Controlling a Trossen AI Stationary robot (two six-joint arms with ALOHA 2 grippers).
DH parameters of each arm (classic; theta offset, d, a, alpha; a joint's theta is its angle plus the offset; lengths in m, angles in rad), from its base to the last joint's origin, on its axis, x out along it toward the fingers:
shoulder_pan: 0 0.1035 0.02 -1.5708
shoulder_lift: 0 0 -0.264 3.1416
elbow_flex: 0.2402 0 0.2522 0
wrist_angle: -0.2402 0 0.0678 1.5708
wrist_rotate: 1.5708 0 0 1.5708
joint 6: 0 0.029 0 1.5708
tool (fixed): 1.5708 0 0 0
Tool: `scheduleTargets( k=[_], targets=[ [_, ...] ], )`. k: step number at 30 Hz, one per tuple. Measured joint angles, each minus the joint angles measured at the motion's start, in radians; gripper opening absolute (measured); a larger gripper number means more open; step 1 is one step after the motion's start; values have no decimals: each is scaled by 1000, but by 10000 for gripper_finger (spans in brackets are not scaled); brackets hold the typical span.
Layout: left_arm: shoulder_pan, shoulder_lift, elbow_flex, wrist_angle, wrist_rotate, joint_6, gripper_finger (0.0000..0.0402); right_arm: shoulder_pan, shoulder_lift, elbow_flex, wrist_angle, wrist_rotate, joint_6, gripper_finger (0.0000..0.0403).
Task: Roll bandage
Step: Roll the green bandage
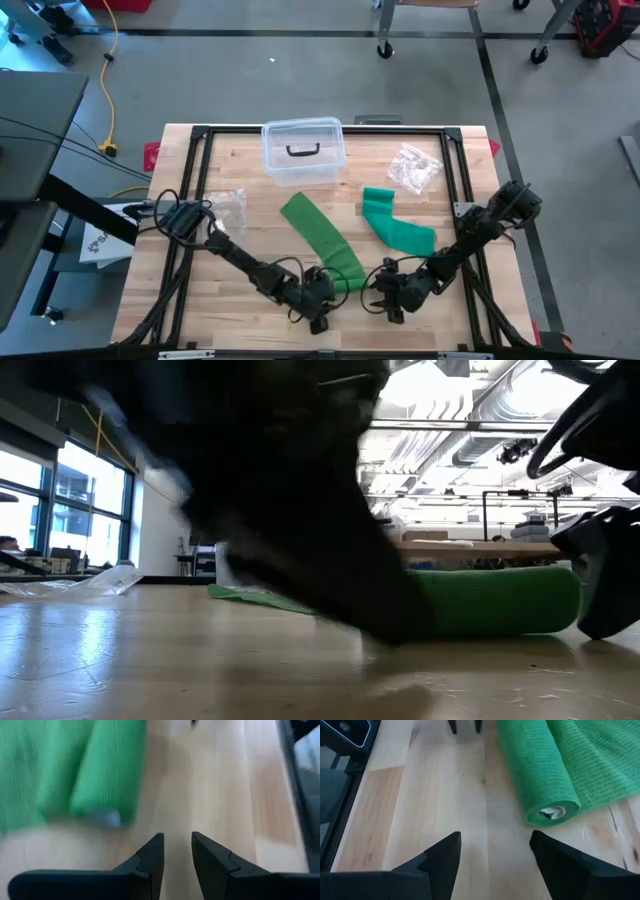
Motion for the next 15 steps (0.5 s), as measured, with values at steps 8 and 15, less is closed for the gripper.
scheduleTargets(
  k=[8, 15],
  targets=[
    [-23, 6, 0, 2, -276, 129, 91, 24, 30, 0, 3, 152, -34, 240],
    [7, 10, 0, 0, -238, 147, 91, 23, 68, -1, 92, 190, -104, 240]
  ],
)
